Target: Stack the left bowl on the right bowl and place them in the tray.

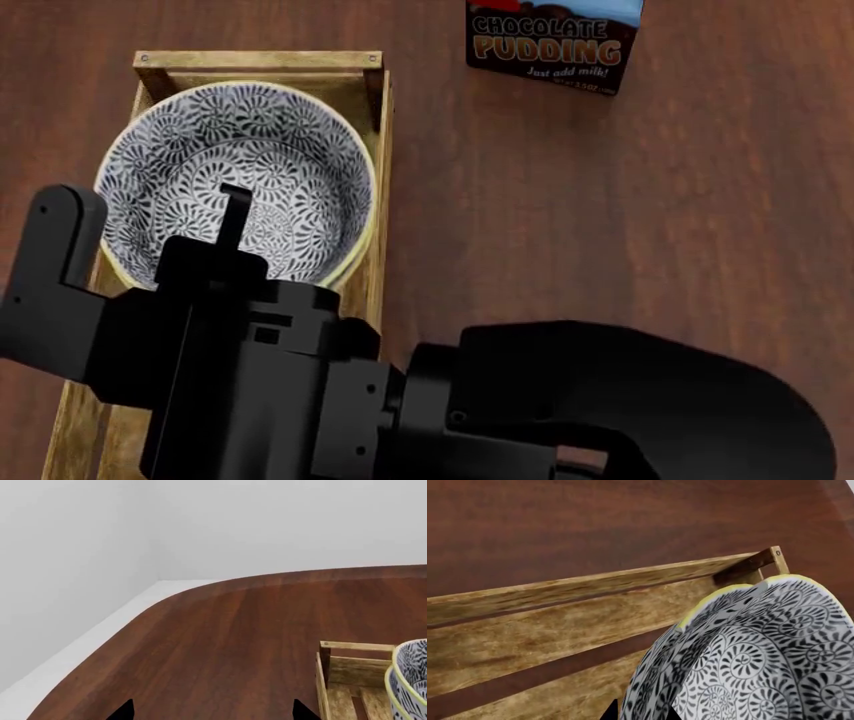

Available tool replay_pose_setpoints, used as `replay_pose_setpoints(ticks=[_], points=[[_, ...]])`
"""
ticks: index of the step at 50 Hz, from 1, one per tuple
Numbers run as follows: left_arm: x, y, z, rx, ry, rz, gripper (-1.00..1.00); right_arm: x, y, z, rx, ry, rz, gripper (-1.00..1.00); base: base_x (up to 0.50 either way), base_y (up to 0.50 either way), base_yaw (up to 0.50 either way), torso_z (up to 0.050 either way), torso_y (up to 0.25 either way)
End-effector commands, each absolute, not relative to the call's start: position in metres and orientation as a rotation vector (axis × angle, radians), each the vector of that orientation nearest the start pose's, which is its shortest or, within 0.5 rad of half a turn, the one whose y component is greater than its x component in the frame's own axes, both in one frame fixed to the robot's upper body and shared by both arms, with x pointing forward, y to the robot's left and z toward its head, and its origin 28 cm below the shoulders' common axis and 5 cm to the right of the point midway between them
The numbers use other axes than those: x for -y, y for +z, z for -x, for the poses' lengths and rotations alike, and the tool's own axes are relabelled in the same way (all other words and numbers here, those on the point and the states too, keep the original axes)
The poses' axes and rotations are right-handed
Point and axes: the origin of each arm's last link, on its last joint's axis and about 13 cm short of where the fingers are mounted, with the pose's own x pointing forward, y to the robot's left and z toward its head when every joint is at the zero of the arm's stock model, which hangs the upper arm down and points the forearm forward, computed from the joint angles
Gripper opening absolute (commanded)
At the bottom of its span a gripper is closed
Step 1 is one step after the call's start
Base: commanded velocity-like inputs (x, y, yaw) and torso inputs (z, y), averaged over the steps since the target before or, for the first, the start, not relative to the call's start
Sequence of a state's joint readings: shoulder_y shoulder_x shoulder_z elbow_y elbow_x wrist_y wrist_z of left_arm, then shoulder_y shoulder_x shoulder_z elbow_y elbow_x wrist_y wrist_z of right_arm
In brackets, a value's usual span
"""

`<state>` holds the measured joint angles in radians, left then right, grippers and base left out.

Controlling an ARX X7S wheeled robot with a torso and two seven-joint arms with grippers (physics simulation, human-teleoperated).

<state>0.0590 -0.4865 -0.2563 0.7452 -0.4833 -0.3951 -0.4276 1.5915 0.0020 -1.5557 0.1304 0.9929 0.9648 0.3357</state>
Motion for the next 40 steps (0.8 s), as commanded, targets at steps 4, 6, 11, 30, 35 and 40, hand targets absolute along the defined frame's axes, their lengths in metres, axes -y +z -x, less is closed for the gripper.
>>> replay_pose_setpoints(ticks=[4,6,11,30,35,40], points=[[-0.293,0.160,-0.174,0.338,0.318,-0.044,1.00,-0.059,0.234,-0.309,-0.154,0.743,1.123,-1.00,0.00,0.00,0.00,0.003,0.000],[-0.294,0.160,-0.173,0.339,0.319,-0.042,1.00,-0.059,0.234,-0.308,-0.153,0.748,1.125,-1.00,0.00,0.00,0.00,0.000,0.005],[-0.295,0.161,-0.172,0.341,0.322,-0.037,1.00,-0.059,0.234,-0.311,-0.155,0.755,1.126,-1.00,0.00,0.00,0.00,0.000,0.000],[-0.298,0.160,-0.171,0.340,0.334,-0.022,1.00,-0.056,0.230,-0.319,-0.170,0.768,1.135,-1.00,0.00,0.00,0.00,0.000,0.001],[-0.299,0.160,-0.171,0.340,0.335,-0.018,1.00,-0.057,0.230,-0.318,-0.161,0.779,1.138,-1.00,0.00,0.00,0.00,0.000,0.000],[-0.301,0.160,-0.169,0.343,0.339,-0.012,1.00,-0.057,0.229,-0.317,-0.159,0.785,1.141,-1.00,0.00,0.00,0.00,0.002,0.000]])
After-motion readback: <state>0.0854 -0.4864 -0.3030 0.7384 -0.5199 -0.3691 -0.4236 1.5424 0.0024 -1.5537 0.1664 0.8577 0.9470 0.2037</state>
